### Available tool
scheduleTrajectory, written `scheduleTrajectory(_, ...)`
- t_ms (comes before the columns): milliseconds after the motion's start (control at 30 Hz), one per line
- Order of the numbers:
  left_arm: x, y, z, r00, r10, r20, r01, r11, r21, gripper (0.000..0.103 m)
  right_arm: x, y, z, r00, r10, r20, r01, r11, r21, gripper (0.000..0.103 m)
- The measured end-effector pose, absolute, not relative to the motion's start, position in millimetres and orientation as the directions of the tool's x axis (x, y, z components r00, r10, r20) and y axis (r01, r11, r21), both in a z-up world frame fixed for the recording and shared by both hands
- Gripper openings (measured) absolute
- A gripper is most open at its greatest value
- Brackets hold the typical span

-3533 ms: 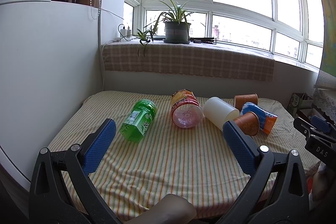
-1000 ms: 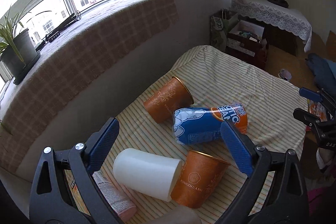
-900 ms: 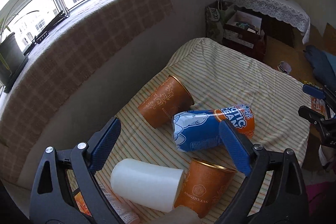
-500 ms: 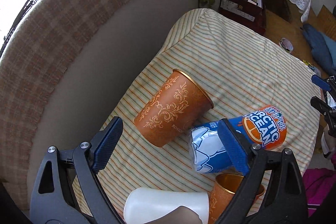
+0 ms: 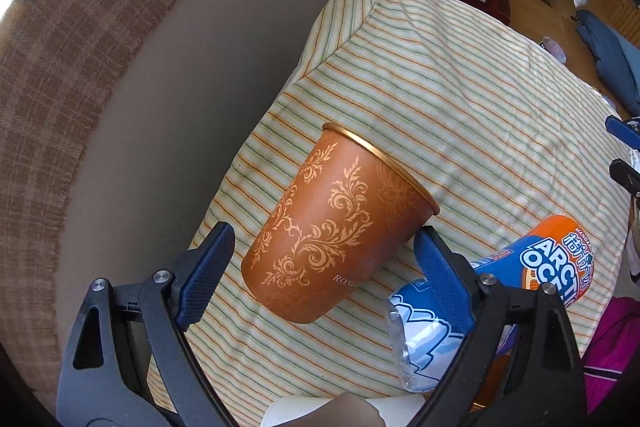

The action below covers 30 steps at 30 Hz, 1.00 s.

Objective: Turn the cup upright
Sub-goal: 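Reach the left gripper to the orange floral paper cup and close on it, then lift the orange cup with the left gripper and carry it over the bed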

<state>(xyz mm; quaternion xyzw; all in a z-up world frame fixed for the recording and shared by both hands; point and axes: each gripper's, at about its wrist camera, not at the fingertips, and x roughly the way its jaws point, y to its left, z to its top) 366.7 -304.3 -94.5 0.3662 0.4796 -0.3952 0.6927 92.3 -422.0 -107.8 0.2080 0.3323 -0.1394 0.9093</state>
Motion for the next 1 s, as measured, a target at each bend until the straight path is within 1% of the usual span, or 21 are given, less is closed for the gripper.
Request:
scheduleTrajectory(133,369,-314,-100,0.213,-0.198,-0.957,0.906,0.406,0.118,0.094,96,-426,-114,0.727,-0.094,-0.68,0.4,0.863,0.308,0.072)
scheduleTrajectory(167,369,-316,-102,0.212,-0.194,-0.958,0.909,0.4,0.12,0.091,97,-426,-116,0.724,-0.089,-0.684,0.402,0.86,0.314,0.072)
scheduleTrajectory(233,369,-320,-105,0.201,-0.182,-0.963,0.911,0.395,0.116,0.081,97,-428,-117,0.72,-0.087,-0.688,0.407,0.856,0.317,0.072)
scheduleTrajectory(400,367,-325,-108,0.197,-0.184,-0.963,0.916,0.385,0.114,0.075,95,-433,-115,0.72,-0.096,-0.687,0.422,0.847,0.323,0.072)
scheduleTrajectory(467,367,-326,-107,0.205,-0.186,-0.961,0.912,0.393,0.118,0.07,95,-434,-115,0.719,-0.102,-0.688,0.427,0.845,0.322,0.072)
scheduleTrajectory(533,365,-325,-105,0.22,-0.187,-0.958,0.909,0.397,0.131,0.067,95,-435,-115,0.717,-0.101,-0.689,0.43,0.843,0.323,0.072)
scheduleTrajectory(767,363,-316,-88,0.274,-0.221,-0.936,0.874,0.462,0.147,0.065,93,-432,-111,0.726,-0.095,-0.681,0.417,0.848,0.327,0.072)
scheduleTrajectory(1000,348,-297,-54,0.327,-0.274,-0.904,0.841,0.521,0.147,0.065,84,-430,-101,0.741,-0.091,-0.665,0.403,0.852,0.333,0.072)
